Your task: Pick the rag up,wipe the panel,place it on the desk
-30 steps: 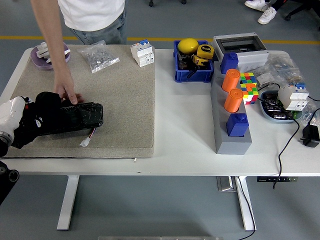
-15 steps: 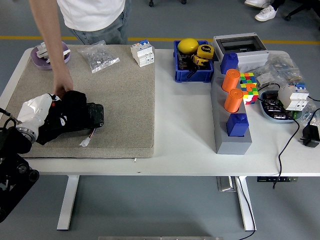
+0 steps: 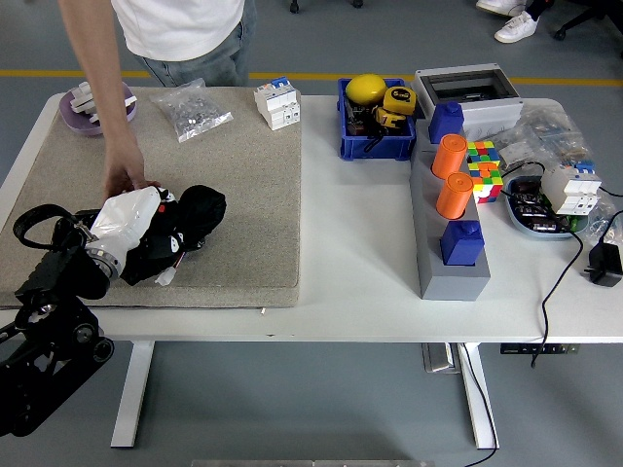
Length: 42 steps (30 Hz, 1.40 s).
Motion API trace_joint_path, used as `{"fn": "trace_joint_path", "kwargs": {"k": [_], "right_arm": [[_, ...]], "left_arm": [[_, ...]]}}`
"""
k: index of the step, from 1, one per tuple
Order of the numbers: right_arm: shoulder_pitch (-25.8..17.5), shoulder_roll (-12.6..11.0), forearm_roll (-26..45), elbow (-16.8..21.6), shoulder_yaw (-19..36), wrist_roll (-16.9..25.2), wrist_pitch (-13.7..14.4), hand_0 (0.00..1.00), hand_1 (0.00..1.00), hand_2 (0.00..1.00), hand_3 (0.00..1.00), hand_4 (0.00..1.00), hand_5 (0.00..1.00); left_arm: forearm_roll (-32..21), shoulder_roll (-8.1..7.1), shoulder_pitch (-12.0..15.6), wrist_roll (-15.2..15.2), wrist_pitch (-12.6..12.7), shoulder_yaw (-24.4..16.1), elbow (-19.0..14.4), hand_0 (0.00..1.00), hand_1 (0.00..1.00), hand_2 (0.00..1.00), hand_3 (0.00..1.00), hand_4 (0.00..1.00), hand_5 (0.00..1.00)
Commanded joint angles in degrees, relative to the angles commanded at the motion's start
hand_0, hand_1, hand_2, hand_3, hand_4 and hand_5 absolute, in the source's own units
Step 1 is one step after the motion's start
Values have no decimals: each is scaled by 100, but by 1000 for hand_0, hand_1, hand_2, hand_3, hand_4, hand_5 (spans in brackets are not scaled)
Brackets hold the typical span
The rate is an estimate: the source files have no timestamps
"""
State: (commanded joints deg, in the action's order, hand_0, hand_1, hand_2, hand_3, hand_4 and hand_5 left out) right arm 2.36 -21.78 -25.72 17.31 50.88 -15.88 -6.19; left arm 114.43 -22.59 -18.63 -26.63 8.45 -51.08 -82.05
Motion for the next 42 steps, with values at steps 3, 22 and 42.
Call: {"fn": "trace_joint_path", "kwargs": {"k": [3,22,42], "right_arm": [[1,6,-2,-4,-2,-1,-5,780,719,727,672,981,713],[13,14,-60,28,56,8,11,782,720,727,673,983,715],[-11,11,-115,31,130,7,16,782,722,727,676,986,717]], "left_arm": [[2,44,-39,-23,4,60,-37,230,159,529,483,135,2],[187,63,84,-83,82,-380,254,229,159,523,483,142,2],[406,-205,403,-146,114,-1198,576,230,159,518,481,144,2]]}}
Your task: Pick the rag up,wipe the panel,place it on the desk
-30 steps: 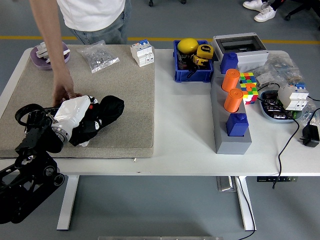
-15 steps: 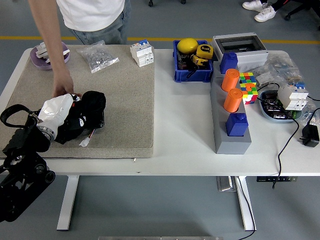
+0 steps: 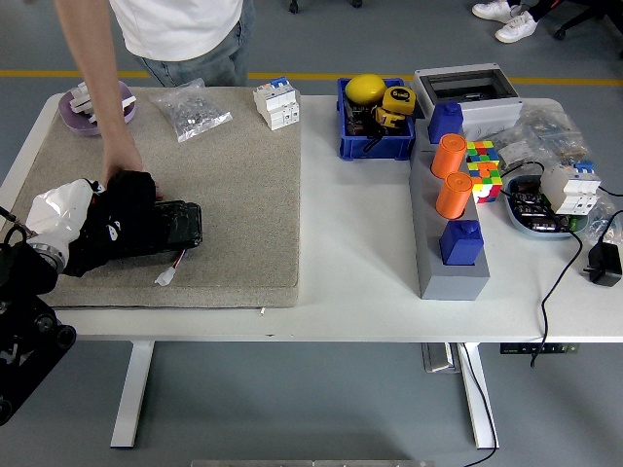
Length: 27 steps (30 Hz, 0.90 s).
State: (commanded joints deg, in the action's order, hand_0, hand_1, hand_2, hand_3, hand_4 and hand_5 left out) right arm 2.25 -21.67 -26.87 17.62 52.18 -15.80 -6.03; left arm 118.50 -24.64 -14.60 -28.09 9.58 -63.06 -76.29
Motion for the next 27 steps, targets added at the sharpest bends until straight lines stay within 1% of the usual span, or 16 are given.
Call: {"fn": "trace_joint_path", "kwargs": {"k": [4,9,14,18,22,27], "right_arm": [[-13,-12,-17,-1,25,-5,4,782,721,728,676,986,717],[-56,-5,-28,-11,73,-9,-2,783,722,727,677,986,717],[-58,0,-25,-5,81,-10,0,783,722,727,676,987,717],[-65,-2,-11,-5,62,-15,-4,783,722,727,676,987,717],[-74,2,4,-6,52,-15,-7,782,722,727,677,987,718],[-62,10,-17,4,75,-7,3,782,722,728,676,988,719]], "left_arm": [[80,-41,99,-8,1,-230,82,229,159,515,480,148,2],[119,-53,209,4,21,-564,187,229,159,510,480,148,2],[130,-83,300,11,25,-810,296,228,159,509,480,151,2],[167,-99,368,12,43,-995,320,228,159,509,480,151,2],[209,-109,404,-5,46,-1144,336,227,160,508,479,154,2],[224,-117,414,-9,42,-1153,330,227,159,506,478,152,2]]}}
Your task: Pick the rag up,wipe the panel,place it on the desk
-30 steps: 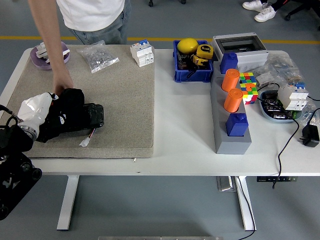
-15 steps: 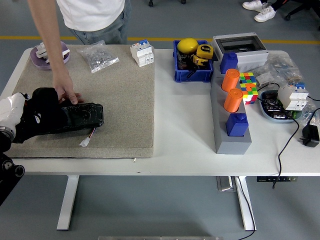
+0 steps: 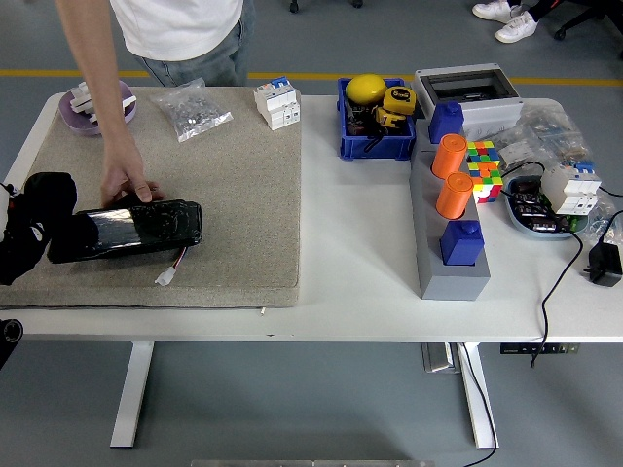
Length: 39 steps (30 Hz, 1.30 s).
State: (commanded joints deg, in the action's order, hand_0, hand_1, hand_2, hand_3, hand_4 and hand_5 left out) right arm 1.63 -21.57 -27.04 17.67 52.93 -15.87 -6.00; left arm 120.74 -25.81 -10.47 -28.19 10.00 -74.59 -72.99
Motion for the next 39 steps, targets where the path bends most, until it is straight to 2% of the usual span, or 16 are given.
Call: {"fn": "trace_joint_path", "kwargs": {"k": [8,18,23,29,39], "right_arm": [[11,0,19,2,-35,4,-1,781,722,728,677,989,719],[21,0,33,-3,-52,7,-3,781,722,727,679,989,718],[28,-1,29,-5,-66,6,-6,781,722,728,679,992,720],[32,-3,32,-5,-71,7,-10,781,721,728,679,993,720],[56,-6,36,-2,-84,10,-14,781,721,727,680,993,721]], "left_arm": [[-2,47,-49,-17,-5,162,-65,227,158,502,475,145,2],[-72,151,-204,-60,16,645,-279,222,159,504,478,153,2],[-128,278,-311,-94,8,998,-370,224,160,504,477,155,2],[-169,335,-449,-148,7,1461,-568,224,160,504,478,156,2],[-224,508,-771,-205,-1,2079,-593,224,160,503,479,157,2]]}}
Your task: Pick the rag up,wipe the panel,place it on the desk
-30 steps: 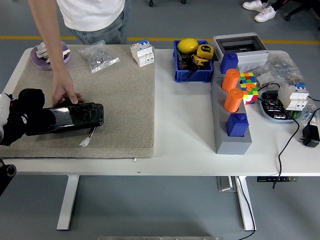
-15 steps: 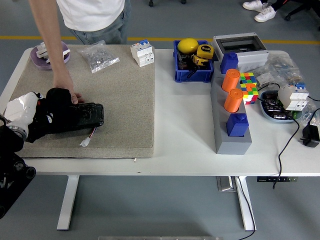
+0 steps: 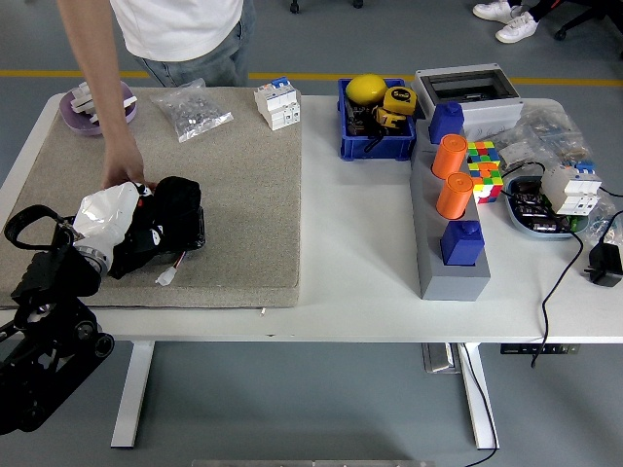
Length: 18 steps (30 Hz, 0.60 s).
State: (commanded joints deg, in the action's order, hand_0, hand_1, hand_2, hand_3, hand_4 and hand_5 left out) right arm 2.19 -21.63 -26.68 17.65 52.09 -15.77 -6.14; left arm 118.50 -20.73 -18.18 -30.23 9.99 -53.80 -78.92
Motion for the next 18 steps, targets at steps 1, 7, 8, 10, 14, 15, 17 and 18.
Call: {"fn": "trace_joint_path", "kwargs": {"k": [1,7,8,10,14,15,17,18], "right_arm": [[0,0,2,0,1,0,0,781,721,727,680,993,721],[7,-5,11,0,-17,2,-4,781,722,728,681,995,721],[8,-7,14,1,-19,2,-3,781,722,728,681,996,721],[11,-9,22,-1,-29,2,-4,781,722,728,681,996,721],[7,-8,29,-2,-35,4,-5,781,721,727,682,998,722],[4,-8,31,-3,-38,3,-5,781,721,727,682,998,722],[-1,-8,40,-7,-52,3,-7,781,721,727,682,998,722],[-2,-8,45,-9,-57,3,-8,781,721,727,682,998,722]], "left_arm": [[2,7,-15,-4,0,29,-5,224,160,503,479,157,2],[-20,97,-184,-56,-25,356,-79,224,160,503,479,159,2],[-24,112,-205,-63,-28,395,-92,224,161,503,480,161,2],[-36,124,-245,-77,-30,488,-125,224,161,503,480,161,2],[-51,123,-270,-104,-42,594,-191,224,162,504,482,168,2],[-54,122,-272,-110,-42,611,-213,224,162,504,482,168,2],[-56,124,-275,-114,-32,628,-248,224,162,504,482,168,2],[-54,127,-276,-115,-26,629,-254,224,162,504,482,168,2]]}}
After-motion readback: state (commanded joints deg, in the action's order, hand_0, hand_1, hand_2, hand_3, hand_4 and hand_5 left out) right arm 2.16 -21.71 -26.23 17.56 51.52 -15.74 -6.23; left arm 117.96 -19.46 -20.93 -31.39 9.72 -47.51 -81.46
